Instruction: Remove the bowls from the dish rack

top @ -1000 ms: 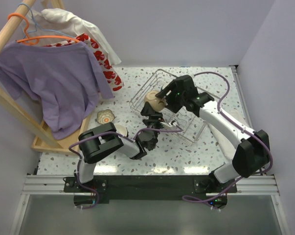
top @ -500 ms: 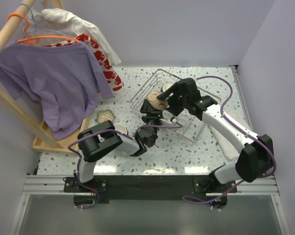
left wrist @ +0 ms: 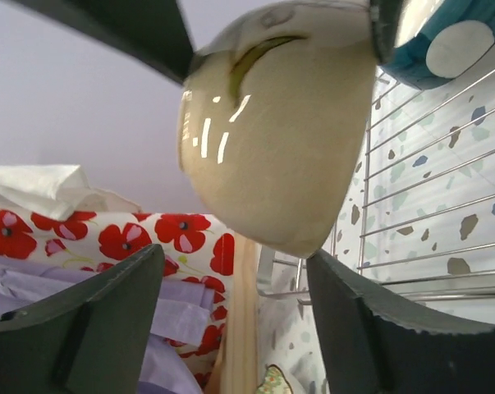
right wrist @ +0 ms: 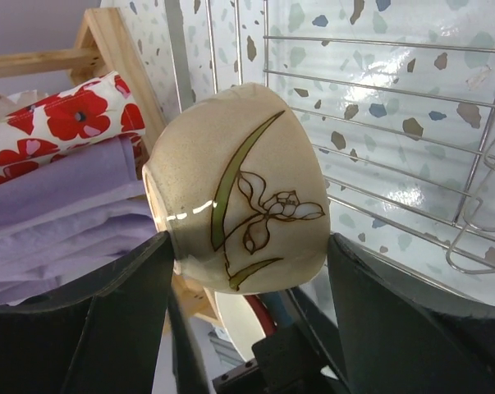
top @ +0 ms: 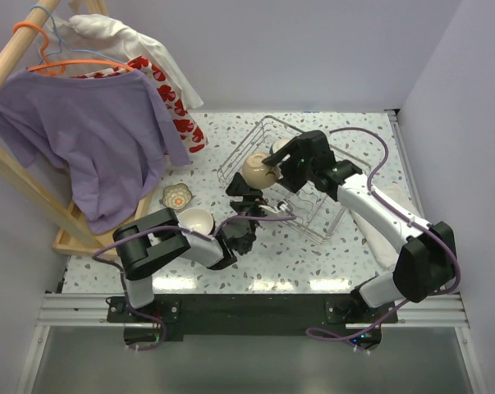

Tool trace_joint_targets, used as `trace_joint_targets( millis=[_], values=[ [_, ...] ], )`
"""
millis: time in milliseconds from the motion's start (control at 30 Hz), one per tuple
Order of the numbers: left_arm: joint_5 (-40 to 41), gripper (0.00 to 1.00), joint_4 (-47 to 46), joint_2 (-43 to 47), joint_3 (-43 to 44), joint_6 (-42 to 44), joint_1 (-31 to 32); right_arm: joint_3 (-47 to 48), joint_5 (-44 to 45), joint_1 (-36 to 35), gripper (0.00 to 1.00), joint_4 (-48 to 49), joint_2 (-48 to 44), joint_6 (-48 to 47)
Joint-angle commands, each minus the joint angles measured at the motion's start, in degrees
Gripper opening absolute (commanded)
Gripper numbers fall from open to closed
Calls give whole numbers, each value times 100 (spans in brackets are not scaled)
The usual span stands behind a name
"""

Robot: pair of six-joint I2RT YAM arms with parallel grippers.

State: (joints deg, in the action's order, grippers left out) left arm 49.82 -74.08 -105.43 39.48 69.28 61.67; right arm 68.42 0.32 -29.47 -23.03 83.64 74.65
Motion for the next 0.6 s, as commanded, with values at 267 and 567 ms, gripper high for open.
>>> trace_joint_targets(
  millis=[267,567],
  values=[
    [-42,88,1336,2648,-565,-4024,21,409,83,100,0,642,197,-1189],
    [-1132,88,4113,3889,-599,-6163,-252,198,144,205,0,694,118,-1673]
  ],
)
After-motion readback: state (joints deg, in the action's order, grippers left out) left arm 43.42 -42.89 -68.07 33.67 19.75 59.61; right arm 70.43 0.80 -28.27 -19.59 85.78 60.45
